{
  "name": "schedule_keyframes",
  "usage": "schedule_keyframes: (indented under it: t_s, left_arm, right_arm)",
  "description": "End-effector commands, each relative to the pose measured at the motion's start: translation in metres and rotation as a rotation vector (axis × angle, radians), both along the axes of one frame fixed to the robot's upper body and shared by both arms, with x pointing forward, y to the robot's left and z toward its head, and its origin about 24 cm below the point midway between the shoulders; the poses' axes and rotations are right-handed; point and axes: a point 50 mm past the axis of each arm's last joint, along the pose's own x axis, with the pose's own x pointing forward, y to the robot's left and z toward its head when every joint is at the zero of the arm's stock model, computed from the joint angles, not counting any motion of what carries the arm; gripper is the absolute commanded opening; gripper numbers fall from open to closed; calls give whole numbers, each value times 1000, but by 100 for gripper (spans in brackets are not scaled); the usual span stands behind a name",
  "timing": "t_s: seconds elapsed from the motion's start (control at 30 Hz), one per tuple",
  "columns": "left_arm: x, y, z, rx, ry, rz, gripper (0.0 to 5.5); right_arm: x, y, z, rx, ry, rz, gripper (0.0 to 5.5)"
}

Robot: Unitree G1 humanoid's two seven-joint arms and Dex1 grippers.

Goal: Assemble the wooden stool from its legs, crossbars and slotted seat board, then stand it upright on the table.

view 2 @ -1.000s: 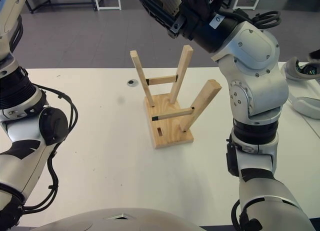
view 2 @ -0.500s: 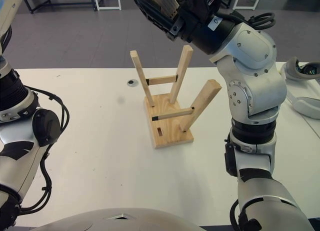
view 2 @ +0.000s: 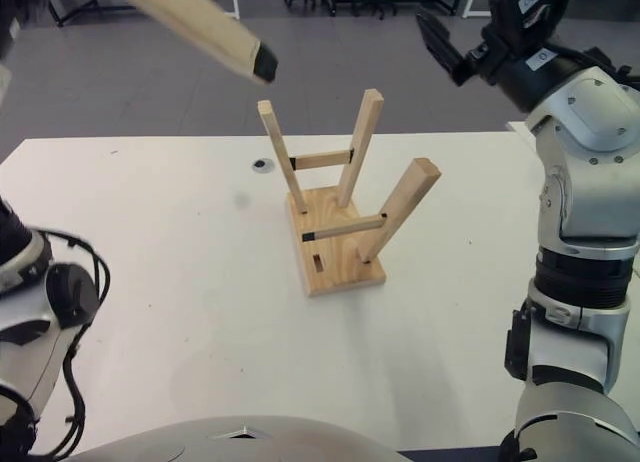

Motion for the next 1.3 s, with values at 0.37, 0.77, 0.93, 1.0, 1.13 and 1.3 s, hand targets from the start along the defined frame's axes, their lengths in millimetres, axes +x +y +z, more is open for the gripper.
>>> schedule_keyframes:
  t_s: [0.37,0.77,0.93,1.0,1.13,1.3]
  left_arm:
    - [-20,-8,-153,-25,408,149,104]
    - [-19,-26,-172,-25,459,156,104]
    - [-17,-26,-171,171,421,160,103]
    - [-14,-26,-168,218,397,152,103]
    - [-13,-31,-173,287,417,151,103]
    - [-15,-49,-178,402,462,150,103]
  right_arm:
    - [-8,1,-266,-480,799,-88,359]
    - [-25,60,-265,-566,737,273,359]
    - [-17,46,-261,-570,714,174,359]
    - [-15,41,-260,-572,711,151,359]
    - [-11,41,-259,-591,700,142,359]
    - [-8,41,-257,-604,682,124,359]
